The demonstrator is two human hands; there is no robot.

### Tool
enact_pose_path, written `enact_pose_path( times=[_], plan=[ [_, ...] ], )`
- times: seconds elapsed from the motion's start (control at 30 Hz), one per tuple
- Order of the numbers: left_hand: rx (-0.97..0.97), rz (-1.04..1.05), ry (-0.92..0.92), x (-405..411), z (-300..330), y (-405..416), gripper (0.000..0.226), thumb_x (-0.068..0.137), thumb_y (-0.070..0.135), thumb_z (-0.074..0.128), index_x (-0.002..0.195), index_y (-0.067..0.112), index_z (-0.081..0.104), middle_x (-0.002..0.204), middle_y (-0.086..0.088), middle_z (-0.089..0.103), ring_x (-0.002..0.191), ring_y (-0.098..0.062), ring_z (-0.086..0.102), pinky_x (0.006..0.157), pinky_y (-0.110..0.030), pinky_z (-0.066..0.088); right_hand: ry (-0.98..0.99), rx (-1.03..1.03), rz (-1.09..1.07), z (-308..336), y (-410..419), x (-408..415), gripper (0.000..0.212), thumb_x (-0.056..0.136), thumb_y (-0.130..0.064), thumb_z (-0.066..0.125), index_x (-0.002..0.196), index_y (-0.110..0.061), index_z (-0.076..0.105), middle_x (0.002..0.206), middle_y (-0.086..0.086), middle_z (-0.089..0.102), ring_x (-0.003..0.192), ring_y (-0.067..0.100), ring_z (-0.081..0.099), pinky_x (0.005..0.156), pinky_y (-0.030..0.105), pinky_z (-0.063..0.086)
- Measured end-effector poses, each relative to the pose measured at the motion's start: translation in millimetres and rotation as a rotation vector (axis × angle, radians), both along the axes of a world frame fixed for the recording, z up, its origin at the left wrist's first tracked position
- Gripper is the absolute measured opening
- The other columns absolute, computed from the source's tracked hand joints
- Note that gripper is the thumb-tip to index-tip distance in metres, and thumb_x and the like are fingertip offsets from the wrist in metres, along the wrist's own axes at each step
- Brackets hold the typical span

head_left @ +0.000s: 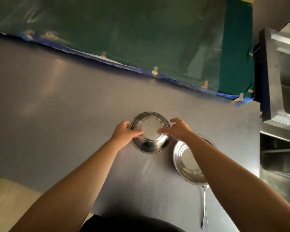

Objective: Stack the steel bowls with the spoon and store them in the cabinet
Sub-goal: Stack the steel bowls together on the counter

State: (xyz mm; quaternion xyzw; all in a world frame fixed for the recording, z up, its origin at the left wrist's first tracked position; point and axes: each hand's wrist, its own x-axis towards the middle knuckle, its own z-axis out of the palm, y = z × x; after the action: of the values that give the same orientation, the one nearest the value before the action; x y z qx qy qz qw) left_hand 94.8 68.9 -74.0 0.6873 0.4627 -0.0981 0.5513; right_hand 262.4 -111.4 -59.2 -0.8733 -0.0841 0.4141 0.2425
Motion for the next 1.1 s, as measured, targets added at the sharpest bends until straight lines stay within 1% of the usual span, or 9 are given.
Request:
enact_pose_path(
  times=[0.17, 0.27, 0.37, 0.5, 0.63, 0.73, 0.87, 1.0, 1.1],
  plan=[
    [-0.094, -0.024, -0.026, 6, 0, 1, 0.052, 0.06, 0.034, 0.091, 0.096, 0.009, 0.063, 0.078, -0.009, 0.069, 0.057, -0.011, 0.06, 0.052, -0.02, 0.045, 0.09, -0.015, -0.048, -5, 10, 10, 0.104, 0.059, -0.045, 0.094, 0.143, -0.012, 0.043, 0.133, 0.012, 0.057, 0.117, 0.03, 0.058, 0.1, 0.044, 0.05],
    [-0.121, -0.02, -0.012, 9, 4, 2, 0.054, 0.057, 0.037, 0.091, 0.094, 0.009, 0.063, 0.081, -0.012, 0.066, 0.063, -0.016, 0.061, 0.061, -0.031, 0.054, 0.138, -0.004, -0.073, -6, 13, 14, 0.077, 0.058, -0.043, 0.095, 0.116, -0.007, 0.059, 0.109, 0.01, 0.066, 0.103, 0.027, 0.063, 0.095, 0.046, 0.054],
    [-0.127, -0.006, 0.007, 12, 6, 3, 0.06, 0.057, 0.041, 0.091, 0.1, 0.008, 0.065, 0.089, -0.015, 0.067, 0.07, -0.02, 0.062, 0.08, -0.043, 0.061, 0.228, 0.05, -0.126, -2, 17, 15, 0.052, 0.063, -0.044, 0.092, 0.084, -0.001, 0.073, 0.077, 0.011, 0.071, 0.073, 0.025, 0.062, 0.071, 0.038, 0.051],
    [-0.121, 0.032, 0.028, 10, 10, 8, 0.062, 0.06, 0.046, 0.087, 0.104, 0.009, 0.064, 0.091, -0.017, 0.071, 0.082, -0.026, 0.071, 0.082, -0.047, 0.06, 0.322, 0.1, -0.234, 4, 23, 14, 0.043, 0.076, -0.046, 0.081, 0.09, -0.005, 0.075, 0.072, 0.007, 0.071, 0.06, 0.018, 0.064, 0.066, 0.03, 0.054],
    [-0.158, 0.096, 0.044, 4, 10, 15, 0.058, 0.066, 0.05, 0.084, 0.105, 0.012, 0.063, 0.085, -0.017, 0.072, 0.077, -0.021, 0.07, 0.079, -0.046, 0.061, 0.276, 0.161, -0.257, 13, 33, 7, 0.021, 0.093, -0.023, 0.064, 0.085, -0.005, 0.071, 0.079, 0.014, 0.069, 0.064, 0.021, 0.066, 0.068, 0.033, 0.059],
    [-0.201, 0.174, 0.052, 0, 8, 19, 0.06, 0.07, 0.055, 0.08, 0.114, 0.017, 0.063, 0.105, -0.014, 0.068, 0.086, -0.018, 0.068, 0.071, -0.041, 0.061, 0.164, 0.211, -0.268, 21, 38, 2, 0.018, 0.094, -0.005, 0.059, 0.084, 0.004, 0.07, 0.074, 0.017, 0.069, 0.054, 0.017, 0.068, 0.055, 0.028, 0.06],
    [-0.288, 0.244, 0.061, -4, 11, 21, 0.074, 0.07, 0.071, 0.069, 0.124, 0.02, 0.06, 0.125, -0.005, 0.059, 0.107, -0.025, 0.062, 0.07, -0.042, 0.061, -0.017, 0.215, -0.212, 32, 43, -5, 0.014, 0.089, -0.008, 0.063, 0.087, -0.003, 0.077, 0.07, 0.008, 0.066, 0.065, 0.022, 0.061, 0.073, 0.042, 0.061],
    [-0.445, 0.412, 0.009, -5, 14, 22, 0.063, 0.084, 0.072, 0.054, 0.112, 0.016, 0.064, 0.1, -0.009, 0.075, 0.094, -0.029, 0.07, 0.055, -0.037, 0.059, -0.144, 0.266, -0.102, 50, 45, -13, 0.017, 0.086, -0.013, 0.065, 0.076, -0.019, 0.076, 0.062, -0.008, 0.067, 0.058, 0.009, 0.06, 0.067, 0.032, 0.055],
    [-0.533, 0.513, -0.044, -7, 17, 26, 0.057, 0.091, 0.067, 0.05, 0.098, 0.012, 0.062, 0.081, -0.009, 0.078, 0.087, -0.03, 0.071, 0.068, -0.045, 0.059, -0.229, 0.312, -0.003, 65, 40, -18, 0.018, 0.088, -0.018, 0.067, 0.073, -0.027, 0.073, 0.06, -0.014, 0.069, 0.061, 0.001, 0.064, 0.067, 0.017, 0.051]
  ],
)
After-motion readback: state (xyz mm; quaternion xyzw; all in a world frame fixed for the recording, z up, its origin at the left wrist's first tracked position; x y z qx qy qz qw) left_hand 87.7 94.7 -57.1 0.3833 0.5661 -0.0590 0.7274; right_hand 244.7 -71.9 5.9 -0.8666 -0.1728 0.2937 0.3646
